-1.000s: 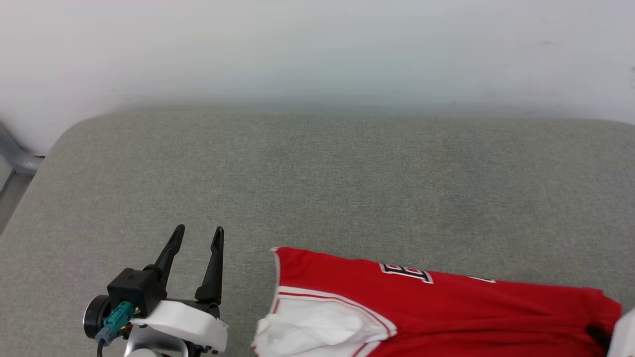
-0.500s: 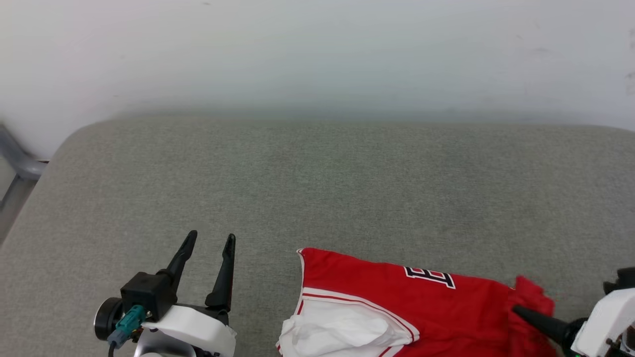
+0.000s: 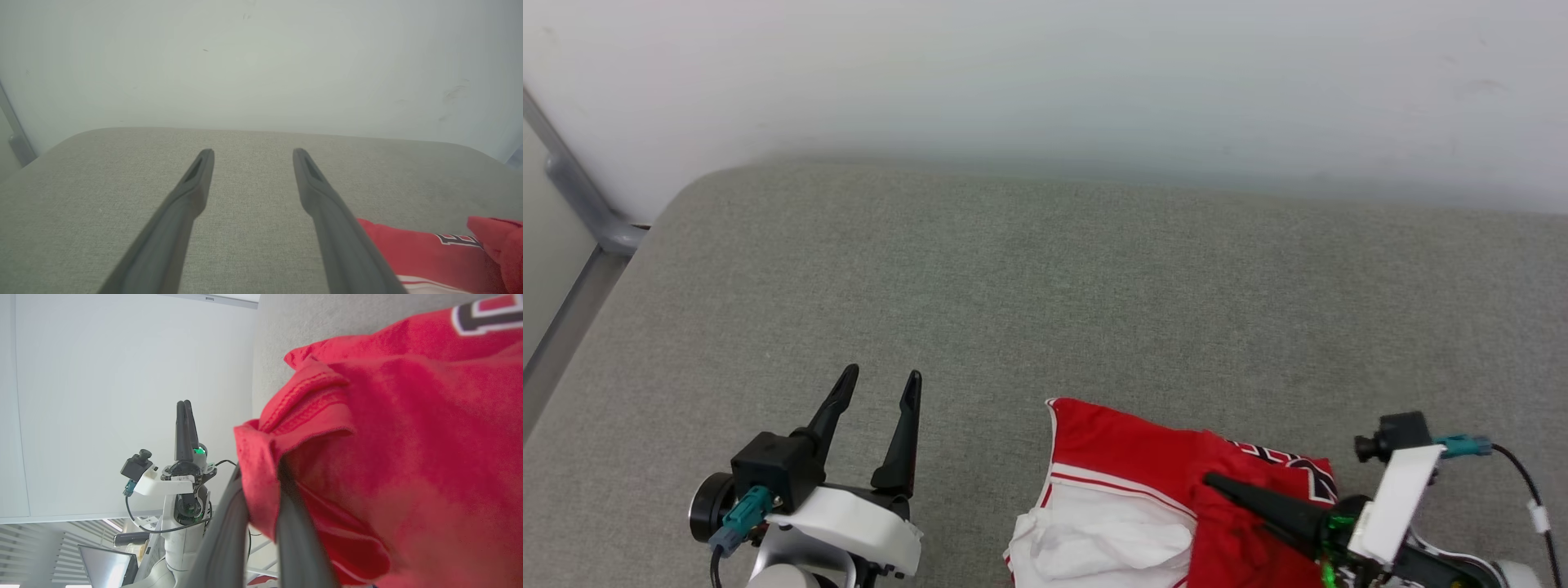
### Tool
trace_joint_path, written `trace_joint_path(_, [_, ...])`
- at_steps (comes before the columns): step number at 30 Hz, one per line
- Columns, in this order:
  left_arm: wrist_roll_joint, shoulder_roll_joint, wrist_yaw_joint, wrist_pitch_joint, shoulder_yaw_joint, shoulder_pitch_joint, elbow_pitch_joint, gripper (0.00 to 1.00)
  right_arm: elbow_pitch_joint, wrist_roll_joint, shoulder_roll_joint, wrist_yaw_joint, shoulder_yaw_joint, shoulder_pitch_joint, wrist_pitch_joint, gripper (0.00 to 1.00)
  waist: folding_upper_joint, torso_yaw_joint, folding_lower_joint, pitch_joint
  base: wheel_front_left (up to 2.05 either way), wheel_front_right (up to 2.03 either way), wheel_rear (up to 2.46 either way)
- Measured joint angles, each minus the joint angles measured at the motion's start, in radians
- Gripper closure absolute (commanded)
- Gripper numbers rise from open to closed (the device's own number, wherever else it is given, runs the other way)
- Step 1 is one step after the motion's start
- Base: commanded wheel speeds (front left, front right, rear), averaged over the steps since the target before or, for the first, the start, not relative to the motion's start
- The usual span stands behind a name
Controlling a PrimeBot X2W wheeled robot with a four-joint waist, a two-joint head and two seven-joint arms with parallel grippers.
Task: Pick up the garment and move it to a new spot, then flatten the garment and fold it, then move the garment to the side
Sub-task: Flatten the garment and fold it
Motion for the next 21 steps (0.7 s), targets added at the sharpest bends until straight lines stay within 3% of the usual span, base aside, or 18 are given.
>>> trace_joint_path(8, [-0.001, -0.016, -0.012, -0.002, -0.013, -0.047, 0.014, 0.00, 0.037, 0.098, 0.002, 0.000, 0.283, -0.060, -0.161, 1.00, 0.0000, 0.037, 0.0000, 0.051, 0.00, 0.00, 0.00])
trace_joint_path(13, [0.000, -0.031, -0.021, -0.005, -0.016, -0.074, 0.030, 0.00, 0.053, 0.033, 0.002, 0.000, 0.363, -0.094, -0.261, 1.00, 0.0000, 0.061, 0.0000, 0.091, 0.00, 0.00, 0.00])
trace_joint_path(14, [0.001, -0.034, -0.025, -0.005, -0.016, -0.078, 0.034, 0.00, 0.060, 0.012, 0.002, 0.000, 0.369, -0.097, -0.281, 0.86, 0.0000, 0.065, 0.0000, 0.099, 0.00, 0.00, 0.00])
trace_joint_path(15, [0.003, -0.036, -0.028, -0.008, -0.016, -0.082, 0.037, 0.00, 0.067, -0.002, 0.002, 0.000, 0.373, -0.101, -0.296, 0.58, 0.0000, 0.069, 0.0000, 0.107, 0.00, 0.00, 0.00])
trace_joint_path(16, [0.005, -0.038, -0.029, -0.008, -0.016, -0.085, 0.040, 0.00, 0.075, -0.013, 0.001, 0.000, 0.376, -0.104, -0.308, 0.09, 0.0000, 0.073, 0.0000, 0.113, 0.00, 0.00, 0.00])
trace_joint_path(17, [0.005, -0.040, -0.029, -0.010, -0.016, -0.088, 0.043, 0.00, 0.079, -0.024, -0.001, 0.000, 0.381, -0.107, -0.317, 0.00, 0.0000, 0.075, 0.0000, 0.118, 0.00, 0.00, 0.00])
trace_joint_path(21, [0.007, -0.047, -0.034, -0.012, -0.010, -0.088, 0.057, 0.00, 0.079, -0.043, -0.010, 0.000, 0.395, -0.112, -0.348, 0.00, 0.0000, 0.073, 0.0000, 0.125, 0.00, 0.00, 0.00])
